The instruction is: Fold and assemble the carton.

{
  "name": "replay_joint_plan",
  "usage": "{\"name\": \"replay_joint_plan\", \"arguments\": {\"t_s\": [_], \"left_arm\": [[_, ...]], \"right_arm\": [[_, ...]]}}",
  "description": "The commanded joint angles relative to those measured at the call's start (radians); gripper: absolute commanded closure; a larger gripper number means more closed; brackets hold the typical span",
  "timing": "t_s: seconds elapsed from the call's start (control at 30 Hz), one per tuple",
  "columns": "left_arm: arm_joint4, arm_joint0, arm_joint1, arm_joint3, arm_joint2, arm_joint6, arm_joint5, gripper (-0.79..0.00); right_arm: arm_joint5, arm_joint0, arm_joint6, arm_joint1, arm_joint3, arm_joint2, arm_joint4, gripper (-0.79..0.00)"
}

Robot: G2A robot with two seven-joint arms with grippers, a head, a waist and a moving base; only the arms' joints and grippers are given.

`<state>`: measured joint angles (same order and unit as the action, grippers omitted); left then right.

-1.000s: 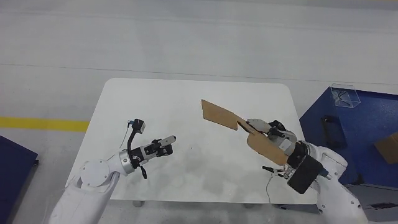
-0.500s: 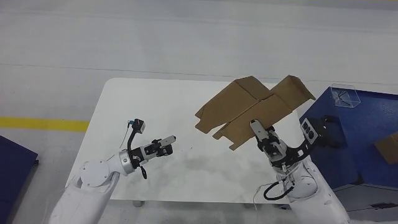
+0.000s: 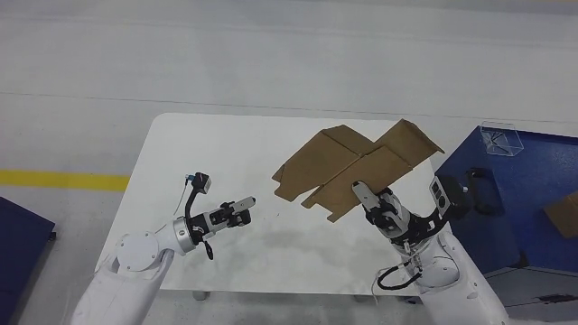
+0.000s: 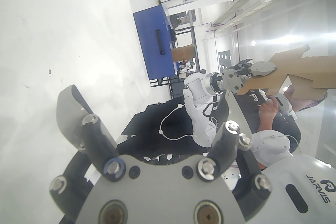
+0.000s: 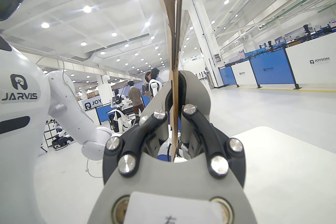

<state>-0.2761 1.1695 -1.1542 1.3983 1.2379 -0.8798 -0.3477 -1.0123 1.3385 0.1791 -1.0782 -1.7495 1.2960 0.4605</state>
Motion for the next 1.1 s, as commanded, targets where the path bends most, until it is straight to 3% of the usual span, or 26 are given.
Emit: {"name": "replay_joint_plan", "arguments": {"t_s": [0.0, 0.7, 0.77, 0.87, 1.0, 1.07], "left_arm": [[0.0, 0.0, 0.0, 0.0, 0.0, 0.0, 0.0, -0.785], [0.0, 0.0, 0.0, 0.0, 0.0, 0.0, 0.0, -0.785], [0.0, 0.0, 0.0, 0.0, 0.0, 0.0, 0.0, -0.785], [0.0, 0.0, 0.0, 0.0, 0.0, 0.0, 0.0, -0.785], [0.0, 0.0, 0.0, 0.0, 0.0, 0.0, 0.0, -0.785], [0.0, 0.0, 0.0, 0.0, 0.0, 0.0, 0.0, -0.785]], "right_arm": [[0.0, 0.0, 0.0, 0.0, 0.0, 0.0, -0.004, 0.0], [0.011, 0.009, -0.009, 0.0, -0.03, 0.002, -0.046, 0.0], [0.051, 0.038, -0.02, -0.001, -0.035, -0.045, -0.225, 0.0], [0.197, 0.036, -0.197, 0.008, -0.087, -0.146, -0.691, 0.0], [0.538, 0.036, -0.555, 0.03, -0.112, -0.156, -1.257, 0.0], [0.709, 0.041, -0.691, 0.039, -0.097, -0.129, -1.426, 0.0]]}}
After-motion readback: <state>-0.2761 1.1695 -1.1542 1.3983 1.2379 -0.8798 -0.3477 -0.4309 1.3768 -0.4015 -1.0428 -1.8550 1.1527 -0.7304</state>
